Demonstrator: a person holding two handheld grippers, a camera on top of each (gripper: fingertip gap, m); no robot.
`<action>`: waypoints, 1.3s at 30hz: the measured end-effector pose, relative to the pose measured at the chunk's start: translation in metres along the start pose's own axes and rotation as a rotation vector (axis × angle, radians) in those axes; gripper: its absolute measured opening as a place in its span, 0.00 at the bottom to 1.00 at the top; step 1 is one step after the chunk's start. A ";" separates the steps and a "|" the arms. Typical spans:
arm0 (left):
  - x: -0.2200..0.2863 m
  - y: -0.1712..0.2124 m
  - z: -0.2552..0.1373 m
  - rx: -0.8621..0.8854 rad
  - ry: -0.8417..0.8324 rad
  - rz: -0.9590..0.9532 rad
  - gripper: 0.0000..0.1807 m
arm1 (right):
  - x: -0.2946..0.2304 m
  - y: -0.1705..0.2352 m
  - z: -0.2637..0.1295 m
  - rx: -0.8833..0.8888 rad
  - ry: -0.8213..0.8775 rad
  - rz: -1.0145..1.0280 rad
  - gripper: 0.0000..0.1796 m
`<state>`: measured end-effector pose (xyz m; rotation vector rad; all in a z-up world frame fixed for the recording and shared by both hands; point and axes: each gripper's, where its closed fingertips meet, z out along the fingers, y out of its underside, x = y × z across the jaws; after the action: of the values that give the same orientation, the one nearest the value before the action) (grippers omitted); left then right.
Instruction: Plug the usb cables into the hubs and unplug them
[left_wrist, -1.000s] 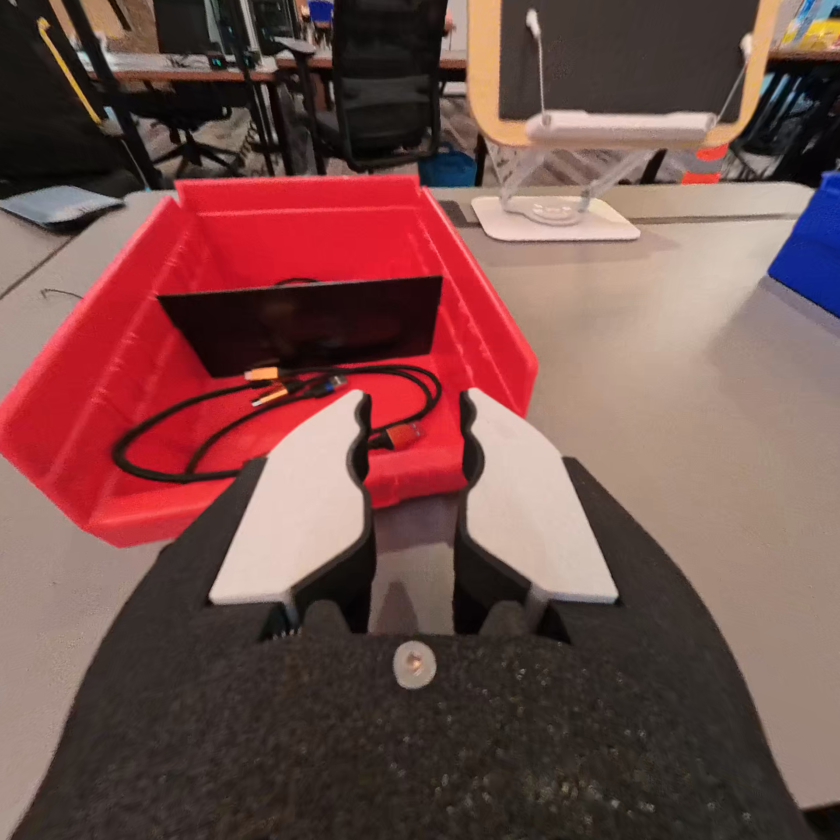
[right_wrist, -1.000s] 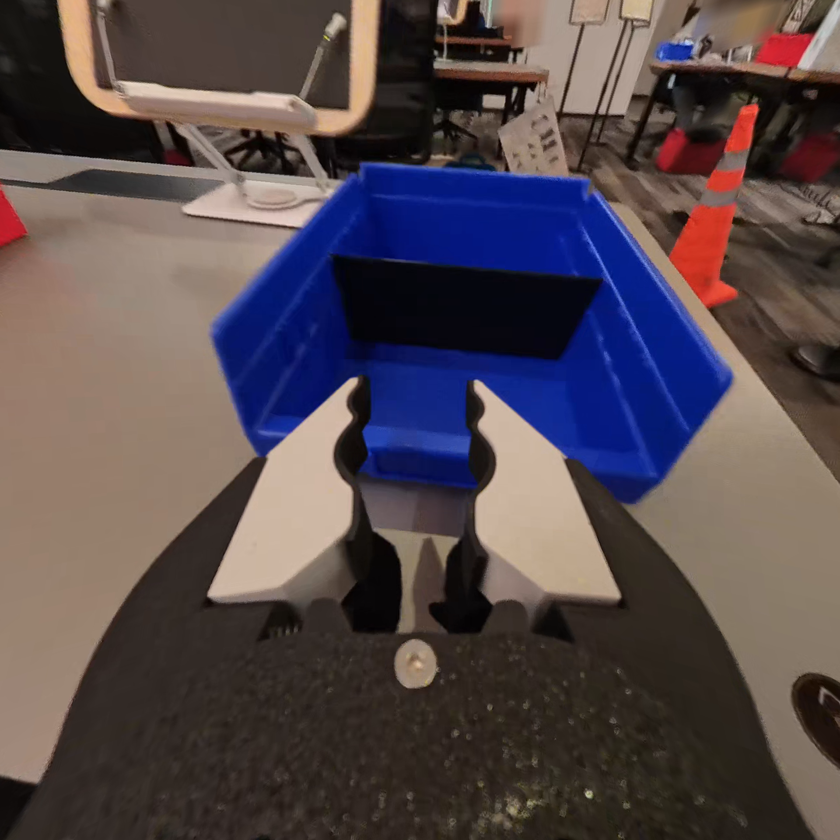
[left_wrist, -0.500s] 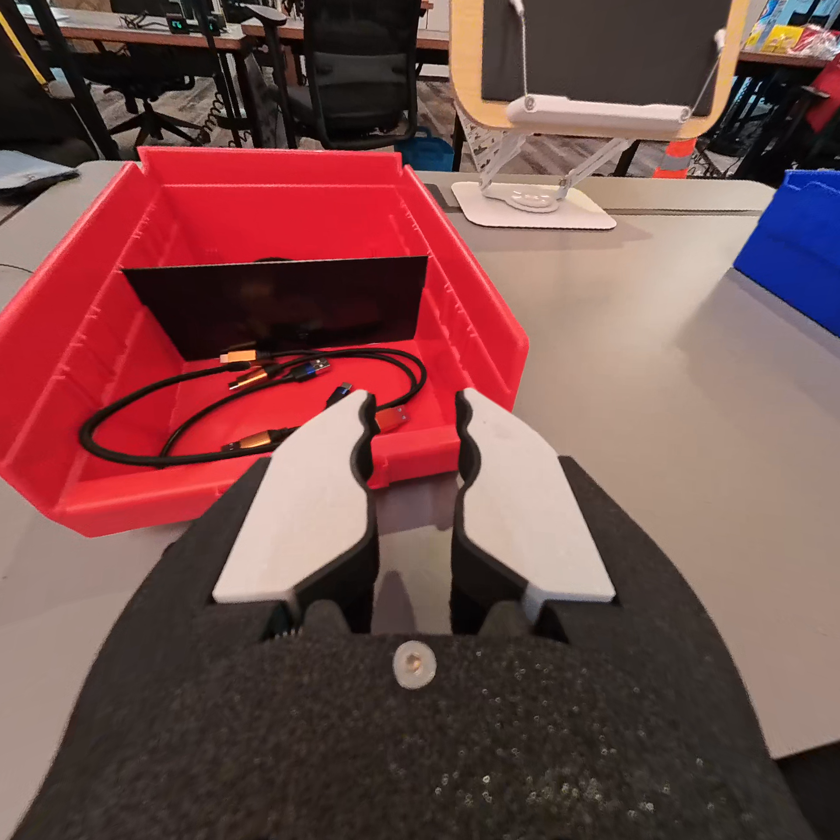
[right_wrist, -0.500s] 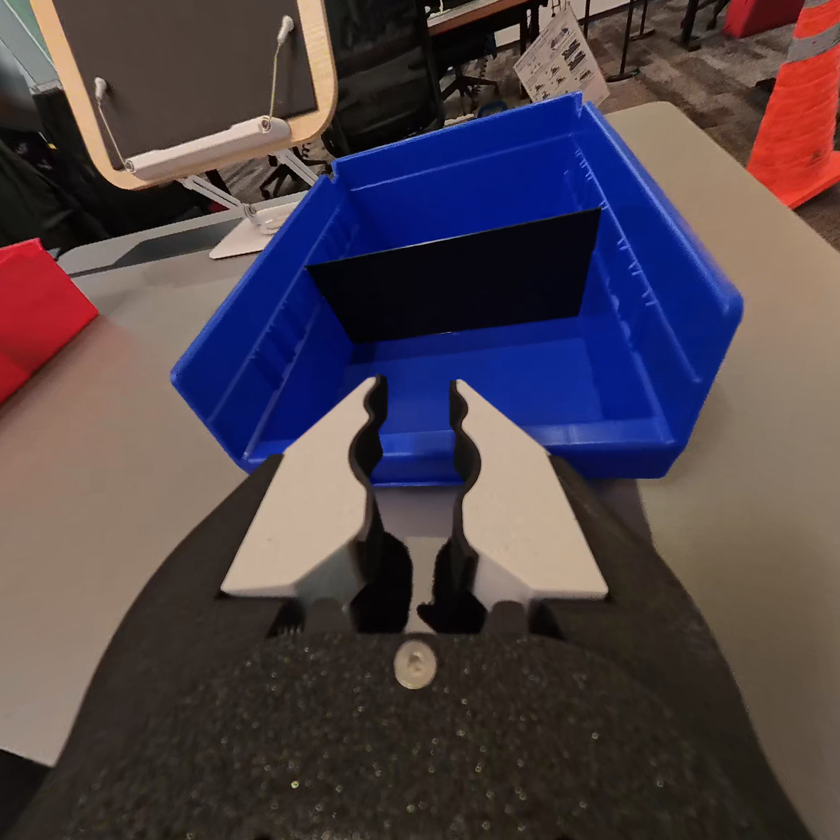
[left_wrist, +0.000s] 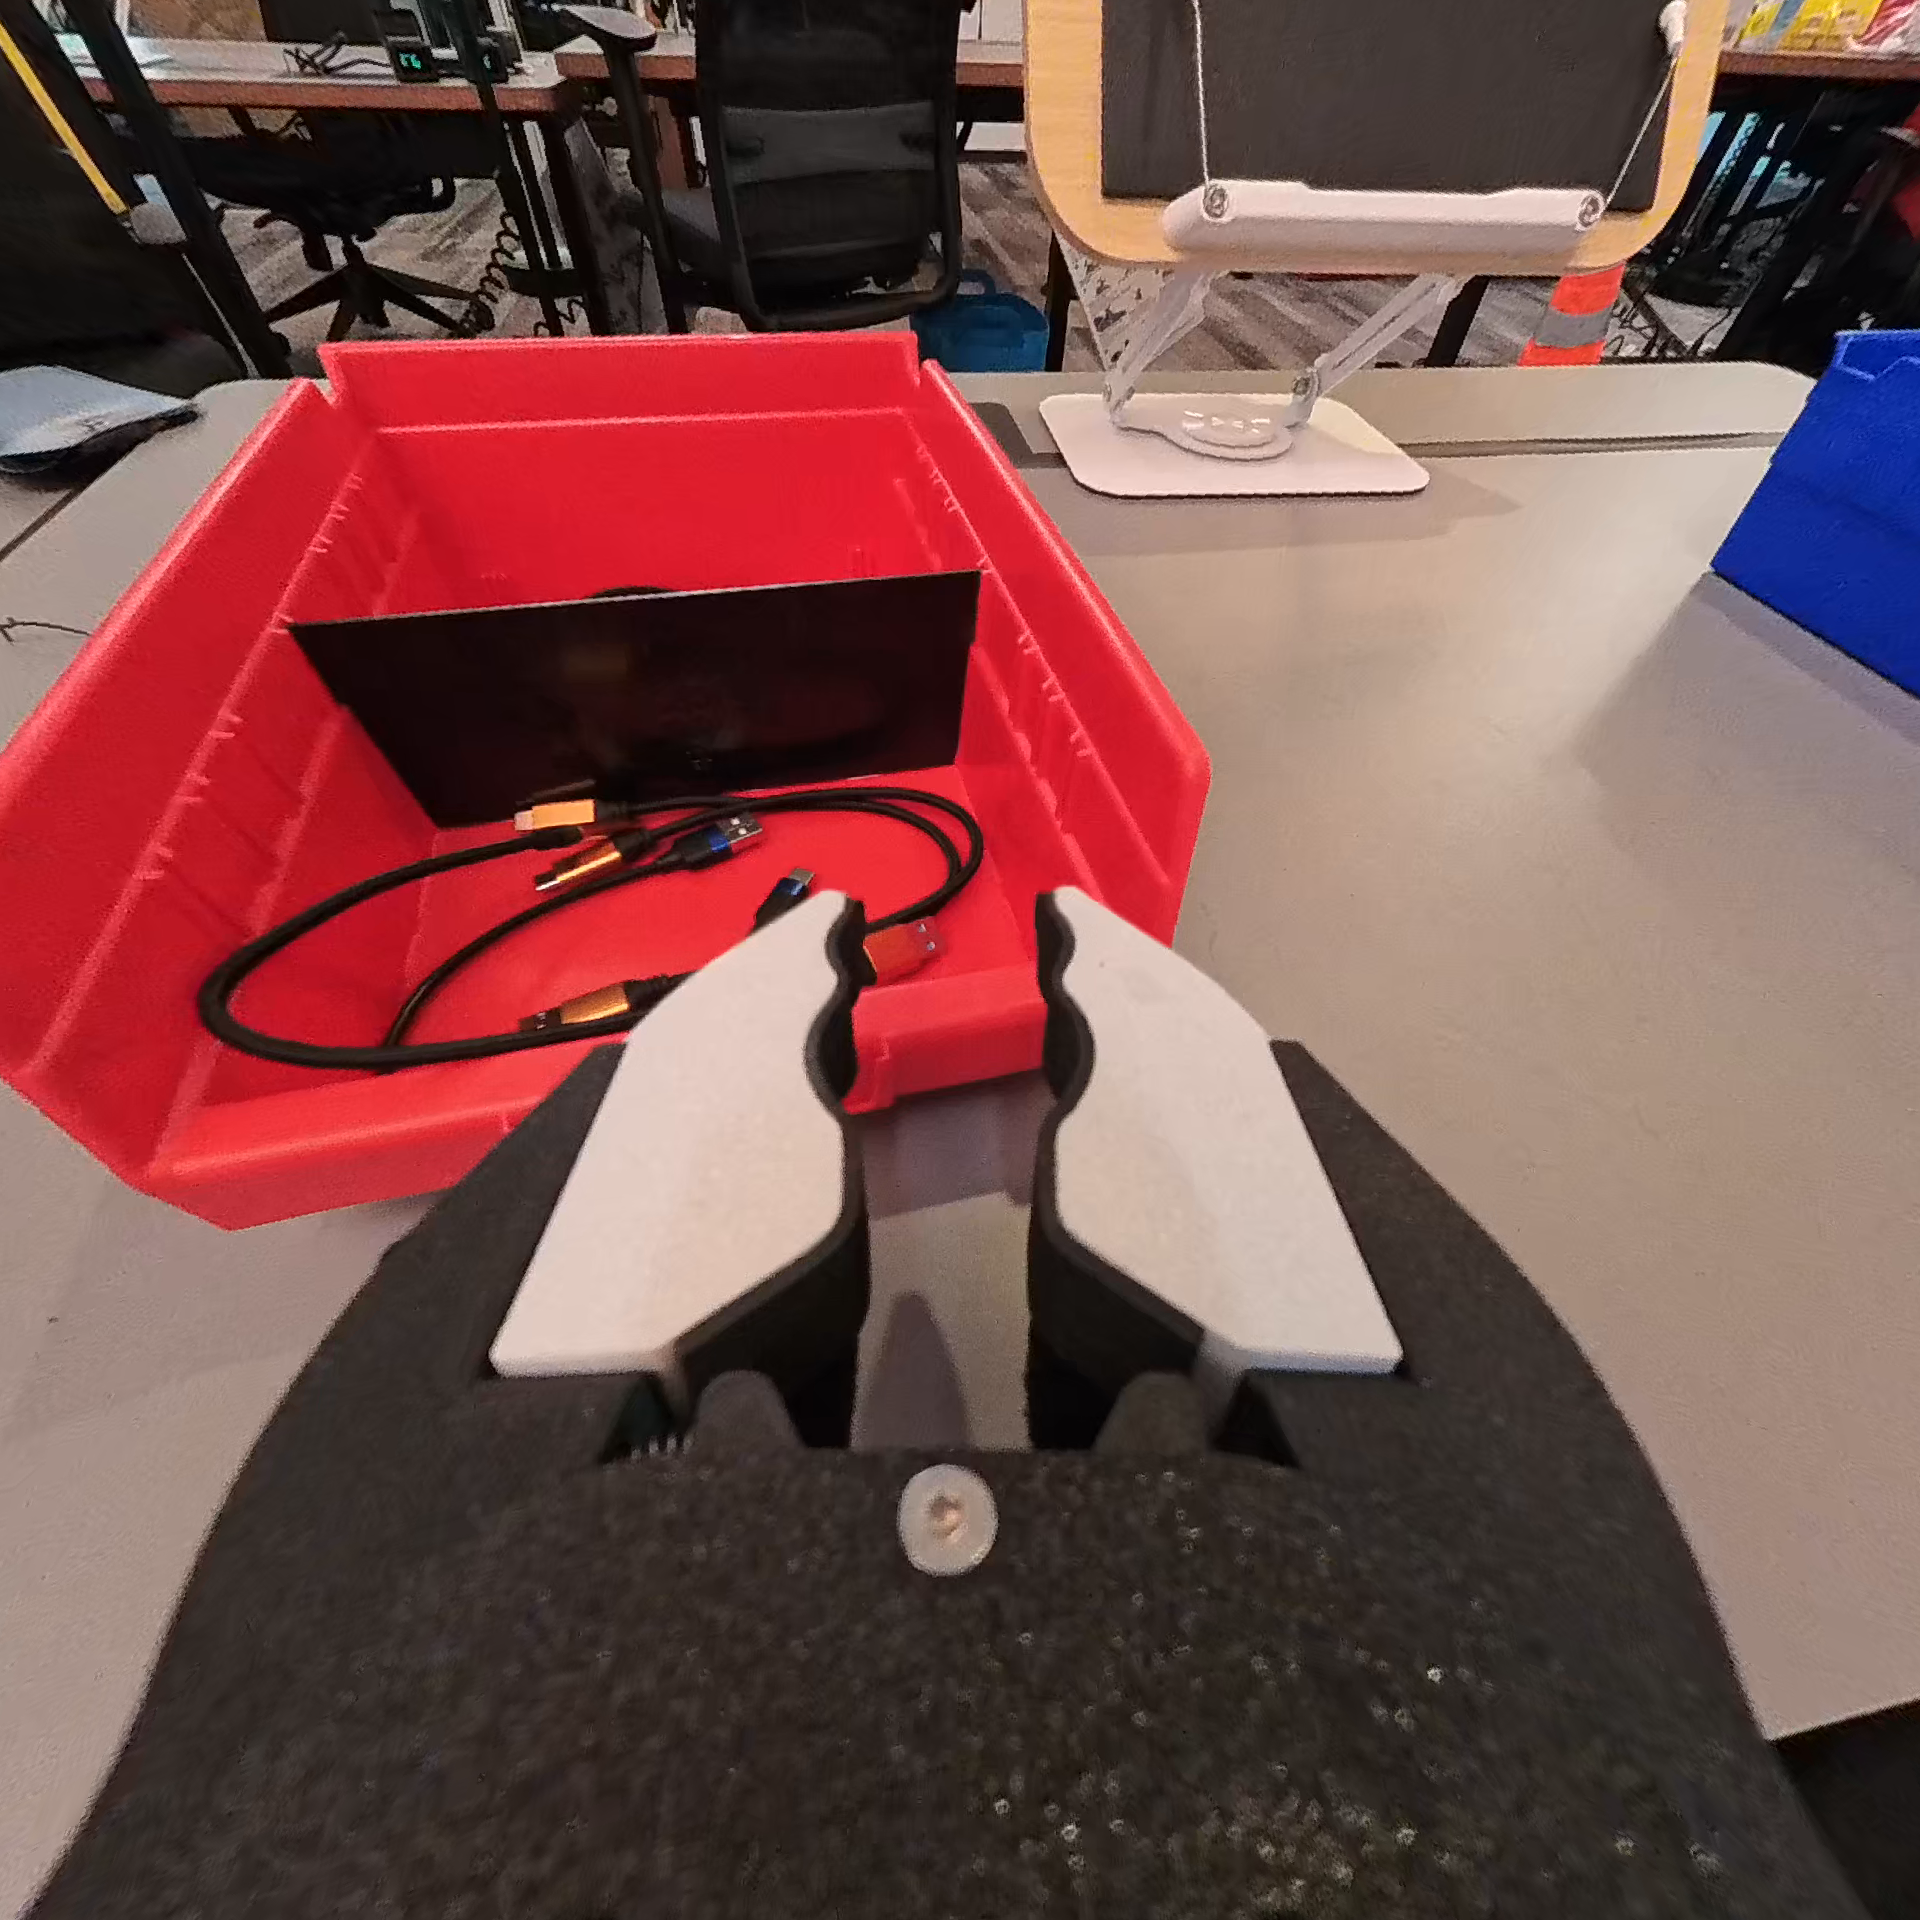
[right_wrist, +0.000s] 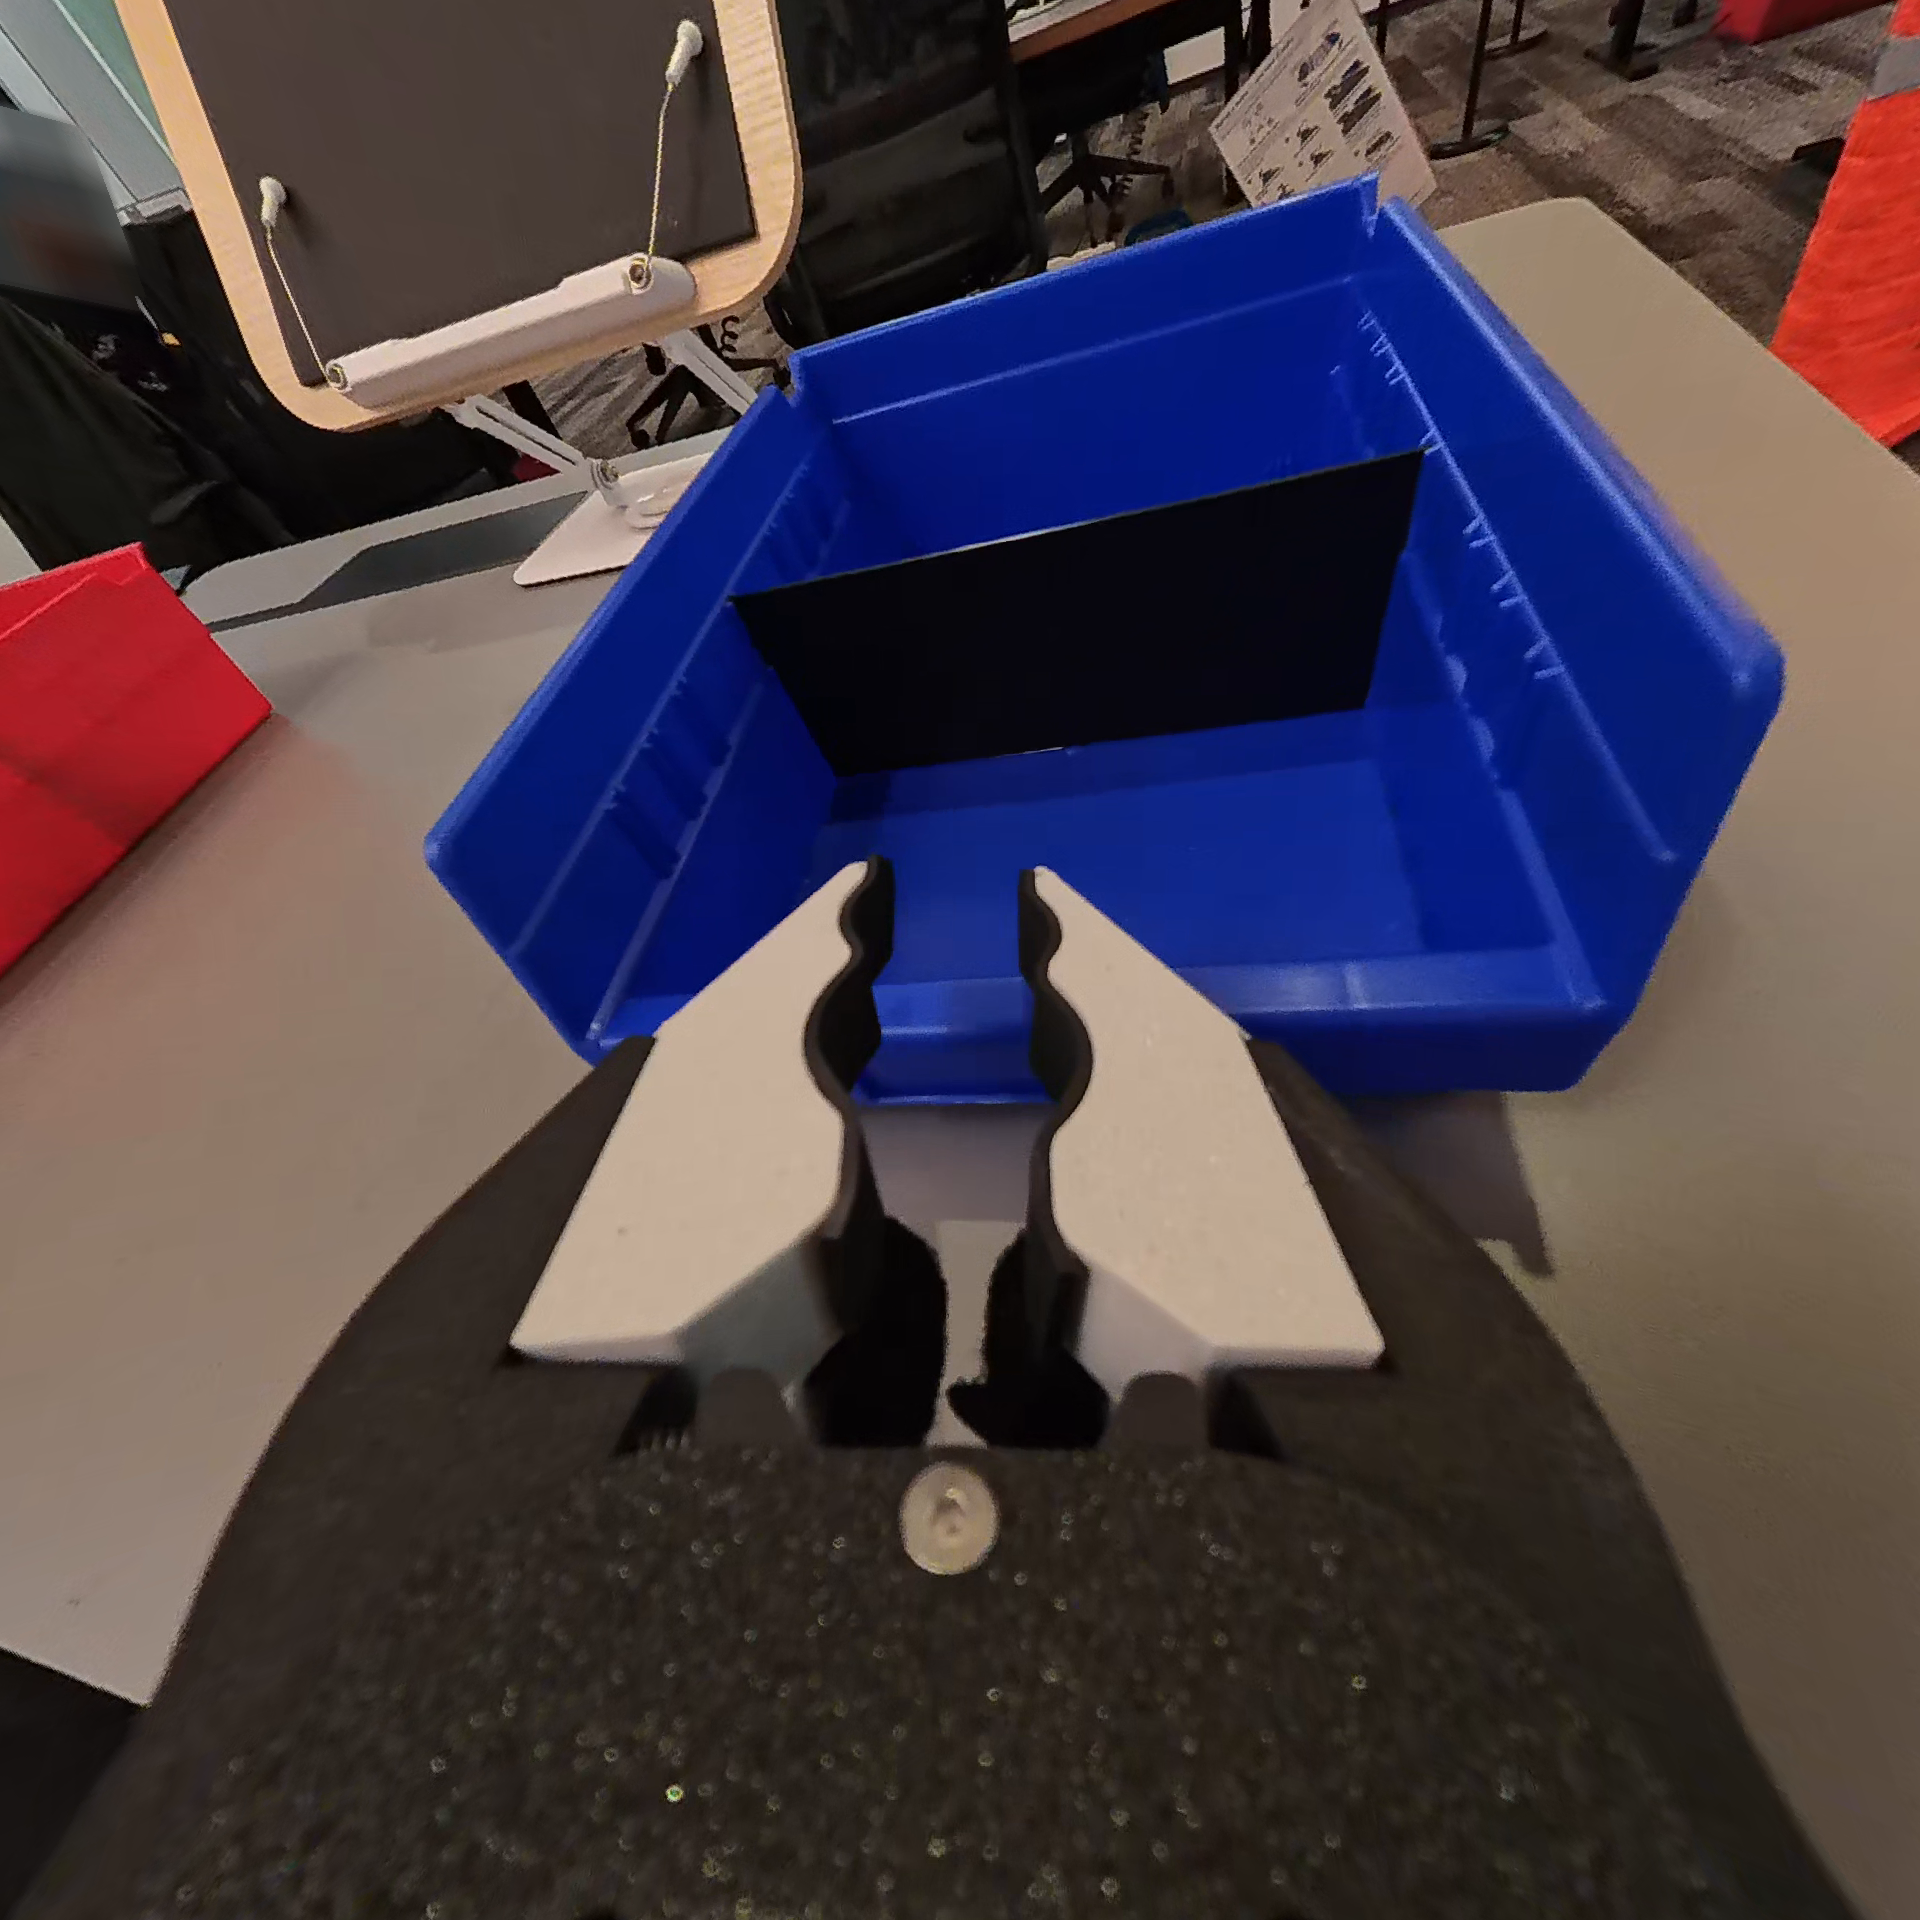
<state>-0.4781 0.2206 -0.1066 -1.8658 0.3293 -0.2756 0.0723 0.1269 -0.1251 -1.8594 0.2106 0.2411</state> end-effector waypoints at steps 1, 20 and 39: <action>0.000 0.000 0.000 -0.003 -0.001 0.009 0.17 | 0.000 0.000 0.000 -0.002 -0.001 -0.005 0.12; 0.002 -0.010 -0.004 -0.058 0.063 0.105 0.17 | -0.041 -0.005 -0.006 0.046 -0.035 -0.155 0.10; -0.141 0.050 0.082 -1.202 0.040 0.933 0.03 | -0.087 0.005 0.019 0.001 -0.204 -0.167 0.06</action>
<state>-0.5849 0.3289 -0.1836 -2.5556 1.5815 0.6793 -0.0140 0.1458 -0.1119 -1.8254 -0.0849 0.3119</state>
